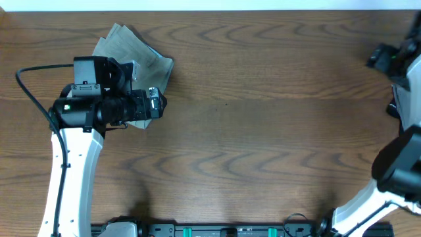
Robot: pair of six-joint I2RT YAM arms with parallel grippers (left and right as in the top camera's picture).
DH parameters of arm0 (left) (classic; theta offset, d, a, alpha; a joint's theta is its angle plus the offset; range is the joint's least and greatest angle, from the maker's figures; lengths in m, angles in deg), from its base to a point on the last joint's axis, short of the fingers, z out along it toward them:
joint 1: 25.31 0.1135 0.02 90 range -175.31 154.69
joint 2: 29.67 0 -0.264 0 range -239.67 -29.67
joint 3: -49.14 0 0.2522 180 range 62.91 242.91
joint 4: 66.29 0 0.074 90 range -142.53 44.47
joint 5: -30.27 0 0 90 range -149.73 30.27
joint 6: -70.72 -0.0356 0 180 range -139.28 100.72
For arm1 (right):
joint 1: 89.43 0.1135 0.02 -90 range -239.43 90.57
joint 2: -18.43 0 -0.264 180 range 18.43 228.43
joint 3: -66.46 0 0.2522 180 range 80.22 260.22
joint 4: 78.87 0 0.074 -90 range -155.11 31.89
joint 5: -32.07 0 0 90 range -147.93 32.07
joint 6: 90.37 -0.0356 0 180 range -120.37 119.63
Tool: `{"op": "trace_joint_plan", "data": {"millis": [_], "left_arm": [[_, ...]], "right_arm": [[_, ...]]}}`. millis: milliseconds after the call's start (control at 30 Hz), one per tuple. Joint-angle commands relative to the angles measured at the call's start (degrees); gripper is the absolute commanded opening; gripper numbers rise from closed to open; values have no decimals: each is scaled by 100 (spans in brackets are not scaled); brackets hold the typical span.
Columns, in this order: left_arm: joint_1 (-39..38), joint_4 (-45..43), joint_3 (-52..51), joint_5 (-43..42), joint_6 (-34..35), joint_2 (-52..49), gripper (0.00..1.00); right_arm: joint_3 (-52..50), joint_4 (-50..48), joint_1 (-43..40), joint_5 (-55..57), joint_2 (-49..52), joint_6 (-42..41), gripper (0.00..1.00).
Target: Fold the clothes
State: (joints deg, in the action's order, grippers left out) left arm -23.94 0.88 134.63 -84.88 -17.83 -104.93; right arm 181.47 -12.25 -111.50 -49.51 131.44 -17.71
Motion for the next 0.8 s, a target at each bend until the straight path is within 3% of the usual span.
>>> {"op": "trace_joint_plan", "data": {"millis": [0,267,667,733,767], "left_arm": [[-17,11,116,-42,-72,9,98],[-17,-76,116,-48,26,7,98],[-17,-98,116,-188,87,7,98],[-17,-101,116,-188,168,7,98],[-17,-98,116,-190,170,7,98]], "right_arm": [[282,-232,-337,343,474,83,90],[282,-1012,-546,942,1318,592,89],[282,-1493,-540,1200,2201,581,82],[282,-1460,-540,1231,2312,581,76],[280,-1399,-542,1241,2337,573,68]]}}
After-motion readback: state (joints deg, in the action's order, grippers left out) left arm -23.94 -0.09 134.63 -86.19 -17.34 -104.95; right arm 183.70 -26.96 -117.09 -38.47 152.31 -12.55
